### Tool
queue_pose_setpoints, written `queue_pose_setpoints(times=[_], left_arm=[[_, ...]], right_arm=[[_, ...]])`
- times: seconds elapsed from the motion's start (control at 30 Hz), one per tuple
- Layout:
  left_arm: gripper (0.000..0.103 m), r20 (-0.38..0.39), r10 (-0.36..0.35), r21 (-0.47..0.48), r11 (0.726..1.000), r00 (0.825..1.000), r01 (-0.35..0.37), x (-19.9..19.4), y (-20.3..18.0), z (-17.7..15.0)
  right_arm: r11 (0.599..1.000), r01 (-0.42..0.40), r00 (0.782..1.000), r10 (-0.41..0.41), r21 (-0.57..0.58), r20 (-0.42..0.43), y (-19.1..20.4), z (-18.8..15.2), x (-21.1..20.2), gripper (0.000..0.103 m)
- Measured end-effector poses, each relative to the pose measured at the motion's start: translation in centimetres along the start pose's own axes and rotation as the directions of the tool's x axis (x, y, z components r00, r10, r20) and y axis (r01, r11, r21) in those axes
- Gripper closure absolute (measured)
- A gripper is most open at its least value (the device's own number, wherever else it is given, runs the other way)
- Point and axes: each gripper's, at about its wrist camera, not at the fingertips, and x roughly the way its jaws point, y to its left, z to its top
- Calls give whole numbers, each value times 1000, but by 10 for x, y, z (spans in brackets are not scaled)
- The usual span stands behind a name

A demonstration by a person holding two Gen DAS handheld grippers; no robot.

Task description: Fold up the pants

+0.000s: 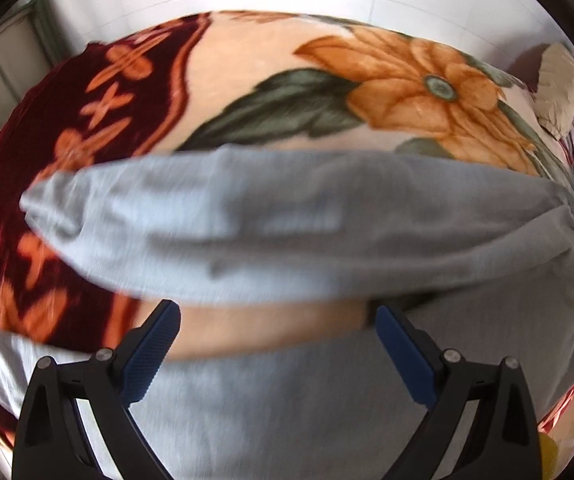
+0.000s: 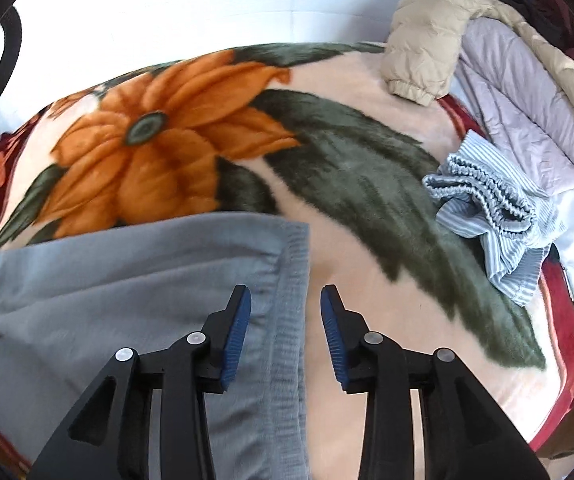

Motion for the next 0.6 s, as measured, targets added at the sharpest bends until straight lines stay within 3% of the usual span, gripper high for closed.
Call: queue_pose_setpoints(times=[0.2, 0.47, 0.6], left_arm=[[3, 3, -1, 58, 998, 1000, 1, 24, -9, 46], [3, -80, -35, 221, 974, 996, 52, 62, -13, 94], [3, -135, -72, 243, 964, 988, 104, 79, -6, 108]], right_arm=[[1000, -18, 997, 18, -5, -81, -2, 5, 13, 66], [996, -66, 988, 74, 58, -137, -4, 32, 50, 66], [997, -62, 985, 67, 34, -159, 0, 43, 65, 64]])
